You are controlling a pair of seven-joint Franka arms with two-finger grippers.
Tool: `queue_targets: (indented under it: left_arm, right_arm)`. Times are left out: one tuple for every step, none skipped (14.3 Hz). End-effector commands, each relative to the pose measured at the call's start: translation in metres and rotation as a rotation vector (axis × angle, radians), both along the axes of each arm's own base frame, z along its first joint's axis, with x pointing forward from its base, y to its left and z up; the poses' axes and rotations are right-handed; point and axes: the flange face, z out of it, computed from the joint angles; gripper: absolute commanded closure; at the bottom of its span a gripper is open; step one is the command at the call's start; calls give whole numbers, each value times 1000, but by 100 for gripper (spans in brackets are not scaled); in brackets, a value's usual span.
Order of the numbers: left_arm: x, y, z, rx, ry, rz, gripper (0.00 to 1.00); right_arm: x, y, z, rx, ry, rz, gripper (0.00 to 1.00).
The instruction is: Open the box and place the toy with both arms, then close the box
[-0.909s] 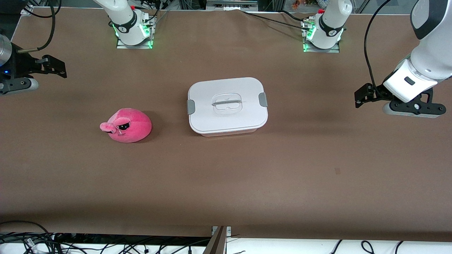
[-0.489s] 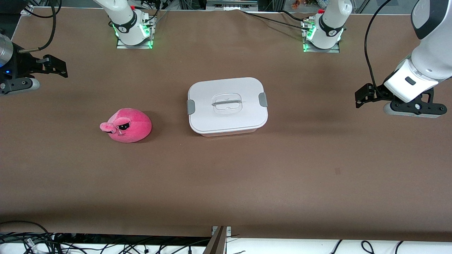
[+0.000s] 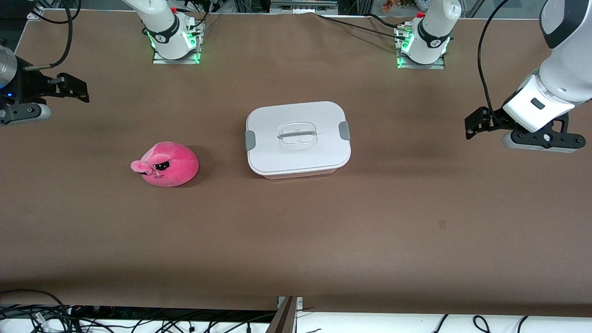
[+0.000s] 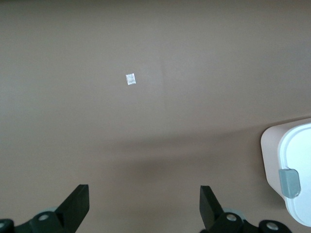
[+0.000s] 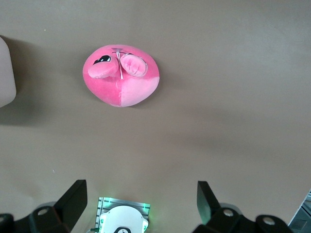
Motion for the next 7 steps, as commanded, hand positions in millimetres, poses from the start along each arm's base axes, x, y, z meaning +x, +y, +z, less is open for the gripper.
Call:
queue_targets:
  left_arm:
    - [-6,-27,10,15,31,-53,0]
    - [-10,-48,2,16,58,-97,0]
    - [-10,-68,-10,16,81,-133,0]
    - [-10,-83,-22,15,102,-160,0]
    - [-12,-109,-35,11,125,-208,0]
    - [-16,-136,-49,9,149,-258,0]
    - [-18,-154,-60,1,167,-291,0]
  right_arm:
    - [0,-3,-6,16,15,-13,0]
    - [1,-2,-7,16,17,-13,0]
    - [1,-2,-7,15,18,-18,0]
    - [1,0,-8,15,19,-16,0]
    - [1,2,-8,18,21,-15,0]
    - [1,1,-8,20,20,-16,0]
    - [1,2,-11,29,25,-16,0]
